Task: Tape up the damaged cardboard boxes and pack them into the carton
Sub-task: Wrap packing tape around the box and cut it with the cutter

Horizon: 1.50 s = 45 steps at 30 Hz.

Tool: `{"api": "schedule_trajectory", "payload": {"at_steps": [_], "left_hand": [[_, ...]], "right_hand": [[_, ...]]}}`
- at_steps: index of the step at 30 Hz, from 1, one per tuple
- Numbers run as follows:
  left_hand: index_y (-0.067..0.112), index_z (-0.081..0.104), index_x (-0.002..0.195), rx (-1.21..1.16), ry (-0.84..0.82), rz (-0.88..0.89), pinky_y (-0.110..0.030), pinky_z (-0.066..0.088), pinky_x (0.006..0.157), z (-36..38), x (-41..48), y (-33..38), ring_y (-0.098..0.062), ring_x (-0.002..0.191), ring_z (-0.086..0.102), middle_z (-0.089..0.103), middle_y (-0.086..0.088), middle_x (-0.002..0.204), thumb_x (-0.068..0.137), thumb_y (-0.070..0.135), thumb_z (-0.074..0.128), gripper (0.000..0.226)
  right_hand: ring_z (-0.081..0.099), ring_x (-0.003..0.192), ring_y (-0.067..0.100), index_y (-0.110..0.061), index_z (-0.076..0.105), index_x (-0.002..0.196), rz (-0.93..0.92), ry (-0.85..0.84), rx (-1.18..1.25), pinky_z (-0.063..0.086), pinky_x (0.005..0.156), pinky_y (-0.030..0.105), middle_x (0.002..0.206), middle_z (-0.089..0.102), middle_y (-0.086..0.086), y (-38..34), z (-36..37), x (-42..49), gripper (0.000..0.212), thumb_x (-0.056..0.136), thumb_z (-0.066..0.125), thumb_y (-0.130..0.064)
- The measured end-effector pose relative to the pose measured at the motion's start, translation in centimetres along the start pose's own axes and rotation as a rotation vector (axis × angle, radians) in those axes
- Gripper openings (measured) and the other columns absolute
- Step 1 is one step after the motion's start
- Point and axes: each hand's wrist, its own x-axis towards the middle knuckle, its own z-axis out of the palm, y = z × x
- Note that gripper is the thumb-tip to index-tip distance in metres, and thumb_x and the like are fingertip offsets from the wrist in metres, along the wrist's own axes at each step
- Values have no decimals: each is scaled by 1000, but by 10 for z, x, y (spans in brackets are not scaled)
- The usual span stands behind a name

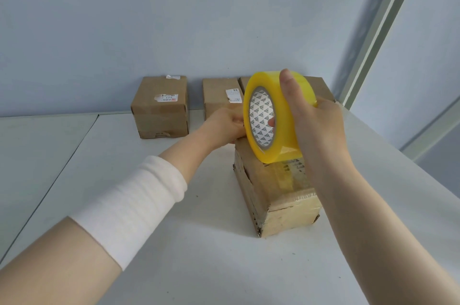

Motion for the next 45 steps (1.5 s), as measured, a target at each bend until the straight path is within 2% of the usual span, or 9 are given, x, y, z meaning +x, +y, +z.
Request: {"api": "schedule_trajectory", "payload": {"at_steps": [4, 12, 17, 22, 29, 33, 38, 42, 45], "left_hand": [[15, 62, 113, -199, 10, -7, -37, 53, 90, -1, 1, -3, -20, 103, 62, 67, -7, 113, 80, 17, 70, 34], [20, 70, 91, -142, -177, -189, -23, 58, 67, -3, -6, -13, -8, 75, 68, 72, 1, 88, 93, 40, 52, 28], [16, 69, 98, -140, -192, -229, -28, 58, 73, 0, -6, -9, -13, 82, 66, 71, -3, 95, 95, 37, 49, 29], [22, 68, 82, -41, -158, -154, -27, 58, 72, -3, -6, 0, -14, 75, 66, 70, -3, 86, 96, 31, 51, 24], [17, 64, 68, 37, -104, -123, -32, 57, 74, 2, -8, 7, -15, 63, 62, 65, -4, 71, 93, 19, 54, 26], [12, 67, 89, 125, -94, -103, -30, 57, 72, 3, -9, 11, -19, 77, 63, 67, -11, 92, 95, 19, 50, 19], [15, 65, 77, 82, -75, -129, -21, 56, 59, 5, -13, 5, -13, 69, 62, 65, -3, 78, 94, 22, 51, 23], [3, 68, 86, 130, -37, -111, -22, 54, 55, 7, -12, 8, -22, 75, 61, 65, -13, 89, 95, 18, 51, 25], [11, 64, 72, 148, 1, -110, -25, 56, 59, 10, -12, 9, -25, 78, 63, 65, -14, 88, 95, 15, 49, 27]], "right_hand": [[68, 76, 29, -2, 63, 80, 0, -14, 0, 57, 73, 46, 78, 71, 12, -1, -1, 1, 65, 70, 61, -66], [66, 84, 33, 6, 63, 99, -14, -33, 3, 55, 76, 50, 90, 69, 19, -1, 0, 0, 76, 73, 61, -66], [67, 53, 8, -12, 67, 77, -35, -131, 61, 53, 46, 21, 59, 70, -4, 2, -5, 4, 54, 79, 55, -65], [68, 98, 17, -27, 63, 101, -144, -577, 246, 56, 81, 32, 102, 73, -2, 36, -31, -7, 32, 80, 55, -50], [66, 77, -6, -30, 56, 93, -474, -388, 153, 49, 59, 9, 79, 69, -28, 54, -27, -24, 11, 82, 59, -31], [64, 76, -8, -32, 56, 90, -438, -396, 181, 48, 62, 8, 77, 69, -28, 51, -27, -18, 9, 85, 49, -34], [63, 98, 1, -30, 60, 107, -406, -600, 13, 54, 81, 22, 99, 68, -20, 49, -35, -16, 42, 73, 63, -55], [66, 75, -4, -30, 69, 80, -445, -402, 202, 51, 62, 12, 75, 70, -22, 51, -38, -29, 17, 73, 60, -42], [64, 71, -8, -26, 65, 78, -521, -442, 227, 47, 60, 6, 71, 69, -23, 54, -43, -39, 30, 75, 61, -55]]}}
